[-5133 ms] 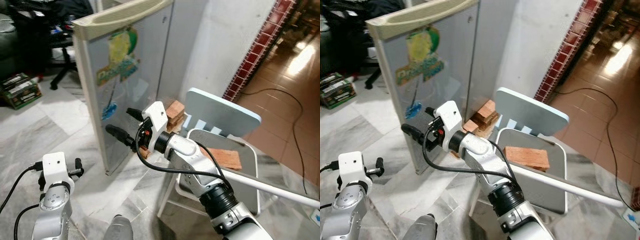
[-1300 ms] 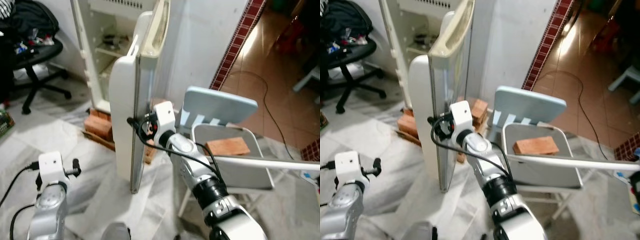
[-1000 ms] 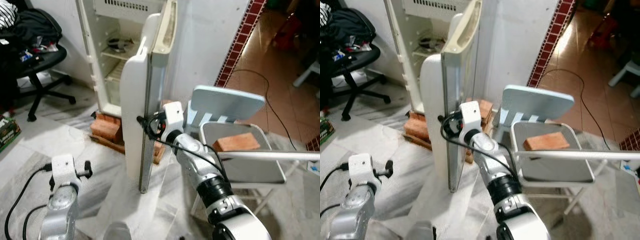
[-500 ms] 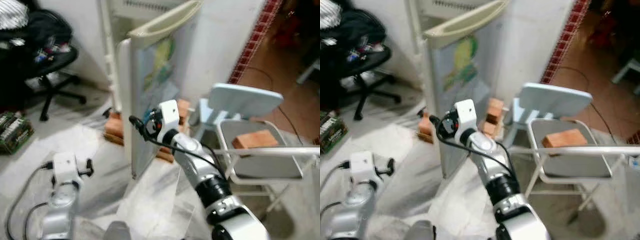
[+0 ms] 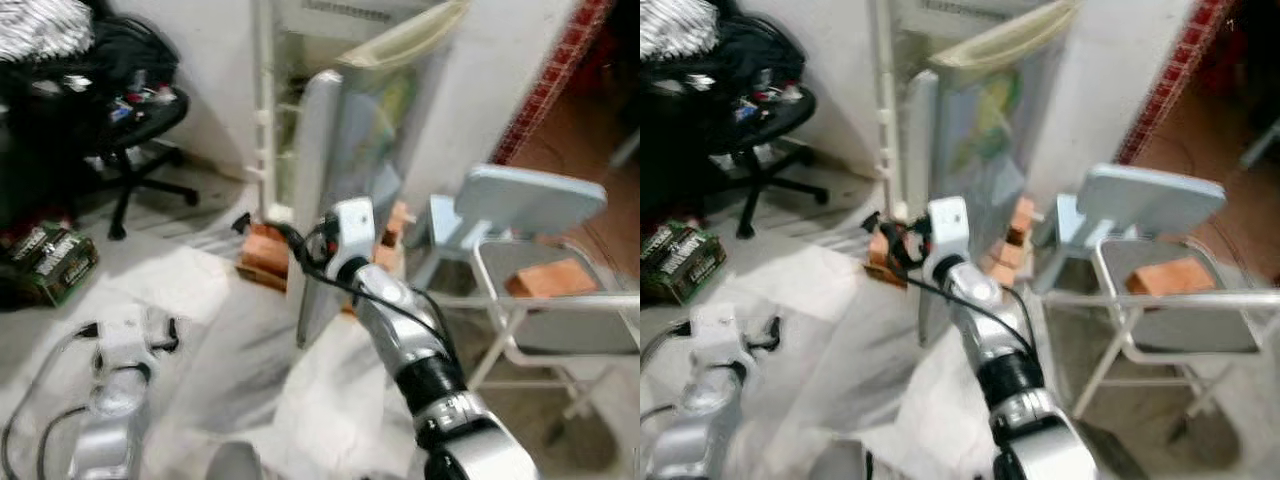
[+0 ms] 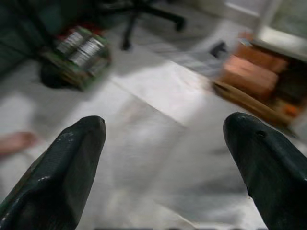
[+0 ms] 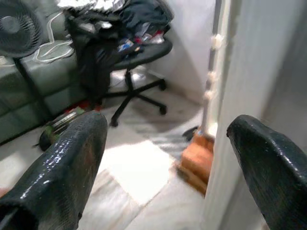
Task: Restocking fridge
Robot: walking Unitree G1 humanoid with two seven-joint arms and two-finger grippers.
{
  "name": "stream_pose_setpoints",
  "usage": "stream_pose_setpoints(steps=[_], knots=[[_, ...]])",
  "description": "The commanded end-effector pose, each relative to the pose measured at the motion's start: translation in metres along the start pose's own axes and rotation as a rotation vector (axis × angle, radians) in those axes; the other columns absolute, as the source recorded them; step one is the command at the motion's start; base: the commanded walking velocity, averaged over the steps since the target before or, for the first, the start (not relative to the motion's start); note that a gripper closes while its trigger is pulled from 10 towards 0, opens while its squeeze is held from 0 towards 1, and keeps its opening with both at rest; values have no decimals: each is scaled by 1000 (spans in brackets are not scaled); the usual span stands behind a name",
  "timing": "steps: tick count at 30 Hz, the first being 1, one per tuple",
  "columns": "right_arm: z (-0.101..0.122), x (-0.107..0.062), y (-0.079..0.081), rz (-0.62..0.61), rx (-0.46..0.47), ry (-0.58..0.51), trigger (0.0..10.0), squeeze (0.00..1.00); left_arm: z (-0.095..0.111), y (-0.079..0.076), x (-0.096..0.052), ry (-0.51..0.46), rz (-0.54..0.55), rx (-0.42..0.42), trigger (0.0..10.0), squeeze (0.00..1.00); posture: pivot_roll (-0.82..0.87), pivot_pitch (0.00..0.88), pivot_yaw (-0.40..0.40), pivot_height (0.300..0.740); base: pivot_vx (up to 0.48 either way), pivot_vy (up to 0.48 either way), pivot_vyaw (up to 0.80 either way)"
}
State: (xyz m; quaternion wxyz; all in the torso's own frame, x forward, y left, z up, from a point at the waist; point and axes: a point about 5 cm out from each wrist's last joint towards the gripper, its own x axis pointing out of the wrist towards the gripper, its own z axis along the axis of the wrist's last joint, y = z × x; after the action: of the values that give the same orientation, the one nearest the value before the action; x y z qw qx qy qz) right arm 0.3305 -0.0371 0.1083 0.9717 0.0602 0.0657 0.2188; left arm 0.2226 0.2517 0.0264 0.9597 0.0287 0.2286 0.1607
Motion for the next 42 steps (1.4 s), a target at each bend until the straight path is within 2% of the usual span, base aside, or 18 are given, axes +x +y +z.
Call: stream_pose_setpoints(steps=[1,3,5,7,13,18,24,27,29,30,31,33,35,37,38,40,41,42], knots=[[4,-1,-21,-114,-39,-9,10000,0,-1,-12,-1,3,-39,0,10000,0,214,0,-67,740,0,0,0],[8,0,-35,-212,-77,-20,10000,0,-1,-12,-2,2,-35,-5,10000,0,220,2,-69,740,0,0,0],[10,1,-39,-238,-88,-23,10000,0,-1,-12,-2,2,-32,-2,10000,0,220,2,-69,740,0,0,0],[16,-2,-56,-325,-92,-40,10000,0,-2,-9,-4,3,-18,-3,10000,0,236,0,-74,740,0,0,0],[7,-14,-81,-452,-98,-16,10000,0,-3,-7,-4,4,-10,-3,10000,0,234,0,-73,740,0,0,0],[4,-14,-84,-482,-43,-18,10000,0,-2,-9,-2,-1,-21,4,10000,0,229,0,-68,740,0,0,0],[9,2,-65,-409,54,-31,10000,0,0,-11,0,-6,-32,11,10000,0,227,0,-60,740,0,0,0],[9,13,-43,-319,155,-7,10000,0,1,-11,1,-7,-31,10,10000,0,232,0,-62,740,0,0,0],[8,21,-18,-204,264,7,10000,0,1,-10,0,-8,-28,8,10000,0,236,0,-64,740,0,0,0],[8,21,-18,-204,264,7,10000,0,1,-10,0,-8,-28,8,10000,0,236,0,-64,740,0,0,0],[9,23,-8,-147,315,6,10000,0,1,-10,0,-9,-27,7,10000,0,236,0,-64,740,0,0,0],[16,25,25,78,534,-12,10000,0,1,-10,-1,-10,-26,5,10000,0,239,0,-65,740,0,0,0],[30,18,51,345,673,-72,10000,0,1,-10,-1,-11,-25,3,10000,0,241,0,-65,740,0,0,0],[34,6,57,464,625,-109,10000,0,0,-9,-2,-10,-22,2,10000,0,242,0,-65,740,0,0,0],[32,5,55,458,599,-104,10000,0,0,-9,-2,-10,-22,2,10000,0,242,0,-65,740,0,0,0],[18,2,44,411,450,-52,10000,0,0,-8,-2,-10,-20,2,10000,0,241,0,-66,740,0,0,0],[-17,-5,13,287,103,132,10000,0,-1,-8,-2,-6,-19,4,10000,0,241,0,-66,740,0,0,0],[-28,-8,0,244,-18,194,10000,0,-2,-7,-2,-5,-19,4,10000,0,232,0,-66,740,0,0,0]])
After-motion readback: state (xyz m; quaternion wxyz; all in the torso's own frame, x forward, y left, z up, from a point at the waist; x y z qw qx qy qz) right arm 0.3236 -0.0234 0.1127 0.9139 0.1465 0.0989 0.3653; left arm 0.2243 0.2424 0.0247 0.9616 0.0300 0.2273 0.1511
